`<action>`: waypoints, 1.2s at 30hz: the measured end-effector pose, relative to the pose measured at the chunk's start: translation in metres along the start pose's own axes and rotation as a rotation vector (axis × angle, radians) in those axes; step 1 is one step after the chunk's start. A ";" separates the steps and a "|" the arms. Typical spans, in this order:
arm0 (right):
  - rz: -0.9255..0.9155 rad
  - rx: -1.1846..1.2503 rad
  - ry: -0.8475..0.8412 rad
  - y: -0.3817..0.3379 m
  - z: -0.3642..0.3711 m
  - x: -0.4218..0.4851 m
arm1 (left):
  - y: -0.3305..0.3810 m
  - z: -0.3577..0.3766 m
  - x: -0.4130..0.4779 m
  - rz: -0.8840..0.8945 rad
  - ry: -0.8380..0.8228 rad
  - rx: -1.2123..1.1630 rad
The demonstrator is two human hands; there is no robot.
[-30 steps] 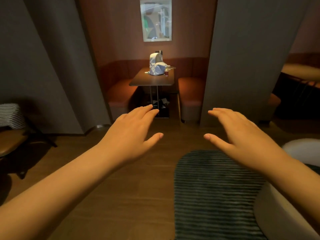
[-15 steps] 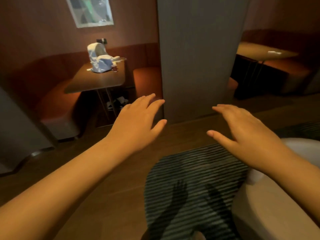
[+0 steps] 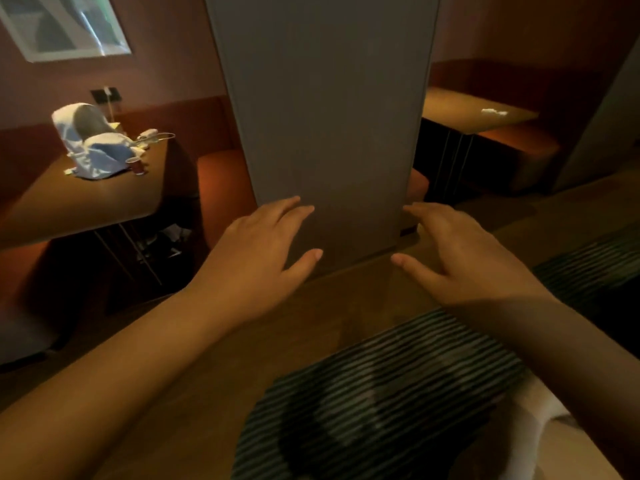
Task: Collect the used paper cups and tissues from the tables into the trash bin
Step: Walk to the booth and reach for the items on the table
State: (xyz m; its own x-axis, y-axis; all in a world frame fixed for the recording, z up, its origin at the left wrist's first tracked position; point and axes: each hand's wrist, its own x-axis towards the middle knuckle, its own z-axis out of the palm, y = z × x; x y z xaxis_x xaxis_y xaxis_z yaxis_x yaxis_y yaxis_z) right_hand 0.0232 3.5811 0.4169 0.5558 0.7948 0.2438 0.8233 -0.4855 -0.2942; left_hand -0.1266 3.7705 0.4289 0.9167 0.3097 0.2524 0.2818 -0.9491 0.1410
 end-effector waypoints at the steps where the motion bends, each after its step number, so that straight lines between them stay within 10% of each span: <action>1: 0.015 0.020 -0.004 0.010 0.005 0.023 | -0.008 0.008 0.025 0.013 0.004 -0.006; 13: 0.295 0.008 0.142 0.148 0.034 0.271 | -0.088 0.101 0.354 0.190 -0.019 -0.106; 36: 0.499 -0.015 0.127 0.611 -0.011 0.570 | 0.072 0.299 0.894 0.311 -0.095 -0.264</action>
State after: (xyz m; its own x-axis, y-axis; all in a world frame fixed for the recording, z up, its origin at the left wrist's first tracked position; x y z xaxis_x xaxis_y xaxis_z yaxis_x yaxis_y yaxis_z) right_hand 0.8441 3.7337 0.3862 0.8902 0.4150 0.1877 0.4554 -0.8002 -0.3902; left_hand 0.7980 3.9620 0.3785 0.9721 -0.0074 0.2343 -0.0834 -0.9450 0.3162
